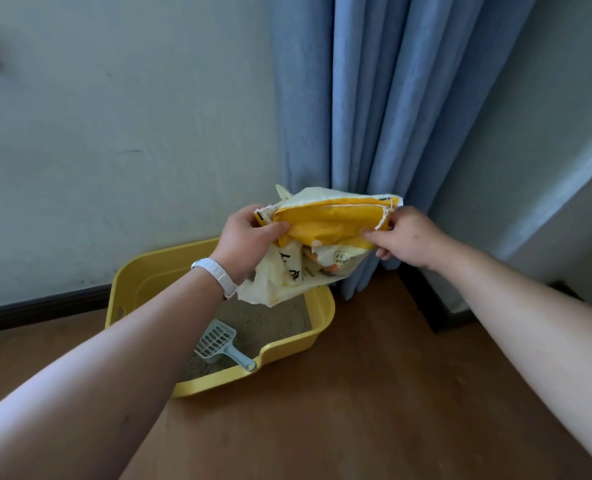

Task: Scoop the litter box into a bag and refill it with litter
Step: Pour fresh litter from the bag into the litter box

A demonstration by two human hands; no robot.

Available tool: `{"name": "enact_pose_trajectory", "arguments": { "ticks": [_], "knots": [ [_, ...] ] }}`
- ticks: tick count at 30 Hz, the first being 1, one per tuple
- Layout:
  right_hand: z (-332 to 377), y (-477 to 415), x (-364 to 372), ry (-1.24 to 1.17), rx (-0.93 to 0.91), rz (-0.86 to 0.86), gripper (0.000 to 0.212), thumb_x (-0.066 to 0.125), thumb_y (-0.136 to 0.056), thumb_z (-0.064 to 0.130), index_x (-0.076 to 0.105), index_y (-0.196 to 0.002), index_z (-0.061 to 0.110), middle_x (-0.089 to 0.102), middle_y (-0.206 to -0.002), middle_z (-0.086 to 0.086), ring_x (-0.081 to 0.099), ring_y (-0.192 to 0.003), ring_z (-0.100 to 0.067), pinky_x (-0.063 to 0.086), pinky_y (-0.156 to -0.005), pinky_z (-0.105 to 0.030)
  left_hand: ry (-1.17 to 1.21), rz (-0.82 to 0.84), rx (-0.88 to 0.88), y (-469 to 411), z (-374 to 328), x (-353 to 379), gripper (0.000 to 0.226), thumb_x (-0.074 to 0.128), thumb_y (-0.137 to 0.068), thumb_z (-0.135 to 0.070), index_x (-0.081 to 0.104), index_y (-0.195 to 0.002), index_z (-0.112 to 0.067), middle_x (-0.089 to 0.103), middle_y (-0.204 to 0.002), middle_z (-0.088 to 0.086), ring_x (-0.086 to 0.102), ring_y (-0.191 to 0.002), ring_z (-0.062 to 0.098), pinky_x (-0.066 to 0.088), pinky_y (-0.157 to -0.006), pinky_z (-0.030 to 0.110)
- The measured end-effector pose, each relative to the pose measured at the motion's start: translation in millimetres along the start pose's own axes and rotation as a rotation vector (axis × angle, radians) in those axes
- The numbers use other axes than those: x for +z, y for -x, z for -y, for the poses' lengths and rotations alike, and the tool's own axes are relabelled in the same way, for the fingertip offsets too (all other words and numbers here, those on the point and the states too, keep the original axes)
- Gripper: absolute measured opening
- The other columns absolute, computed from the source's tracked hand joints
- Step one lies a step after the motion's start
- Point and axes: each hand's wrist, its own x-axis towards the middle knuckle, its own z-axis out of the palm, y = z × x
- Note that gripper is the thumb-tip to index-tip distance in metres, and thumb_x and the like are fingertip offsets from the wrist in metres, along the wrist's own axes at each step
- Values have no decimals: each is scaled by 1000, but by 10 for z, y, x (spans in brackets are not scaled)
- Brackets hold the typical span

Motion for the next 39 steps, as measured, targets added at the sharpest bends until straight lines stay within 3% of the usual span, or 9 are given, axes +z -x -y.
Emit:
{"name": "enact_pose_trajectory", "arguments": {
  "ticks": [4, 9, 11, 13, 16, 19, 25, 29, 39],
  "knots": [
    [-120, 15, -74, -95, 26, 27, 12, 77, -82, 19, 65, -83, 17, 69, -77, -8, 63, -58, -15, 57, -57, -31, -86, -17, 15, 17, -88, 109, 14, 73, -84, -22, 70, -96, -17, 75, -85, 3, 73, -75, 18, 61, -69, 38],
    [-108, -38, -219, -49, -78, -74, 25, 81, -76, 30, 65, -93, 23, 65, -85, 5, 60, -73, -8, 52, -67, -27, -281, -17, 41, -33, -127, 160, 20, 75, -82, -28, 70, -91, -11, 73, -82, 9, 72, -73, 22, 61, -70, 43],
    [-56, -53, -263, 52, -111, -38, 31, 81, -74, 38, 63, -97, 28, 64, -91, 7, 61, -81, -9, 54, -76, -31, -427, 9, 88, -46, -133, 191, 22, 75, -81, -31, 67, -82, -11, 66, -70, 10, 62, -60, 17, 59, -60, 35],
    [63, -35, -231, 176, -122, 63, 39, 78, -73, 48, 60, -105, 32, 62, -96, 11, 61, -87, -7, 54, -80, -32, -578, 55, 160, -15, -151, 253, 20, 74, -82, -31, 64, -74, -16, 54, -60, 0, 47, -49, 8, 41, -44, 19],
    [248, 4, -37, 291, -130, 212, 50, 73, -75, 56, 54, -118, 35, 57, -102, 16, 58, -90, -4, 52, -77, -30, -708, 102, 273, 43, -191, 366, 12, 73, -82, -33, 69, -80, -22, 57, -63, -9, 47, -50, 3, 35, -41, 13],
    [278, 25, 151, 404, -161, 215, 35, 65, -85, 49, 56, -114, 32, 60, -103, 12, 59, -90, -10, 54, -76, -34, -778, 117, 327, 62, -195, 420, 17, 73, -82, -35, 70, -80, -18, 57, -64, -7, 46, -52, 4, 39, -47, 14],
    [99, 25, 203, 282, -143, 168, 14, 57, -90, 44, 56, -99, 34, 64, -89, 10, 62, -80, -10, 56, -69, -40, -882, 248, 296, -2, -174, 335, 29, 72, -77, -51, 70, -97, -30, 66, -88, -7, 63, -77, 15, 55, -69, 33],
    [-52, 9, 189, 228, -96, 121, 15, 61, -91, 37, 48, -96, 33, 57, -91, 12, 58, -81, -8, 52, -66, -33, -898, 287, 292, -45, -195, 275, 32, 70, -84, -38, 66, -115, -32, 64, -115, -9, 60, -99, 10, 52, -87, 31],
    [-324, 15, -154, 185, 115, 245, 19, 70, -81, 27, 60, -97, 28, 63, -99, 2, 63, -91, -17, 57, -80, -38, -726, 139, 330, -58, -347, 349, 19, 64, -90, -21, 69, -107, -30, 62, -99, -6, 59, -81, 5, 40, -63, 8]
  ]
}}
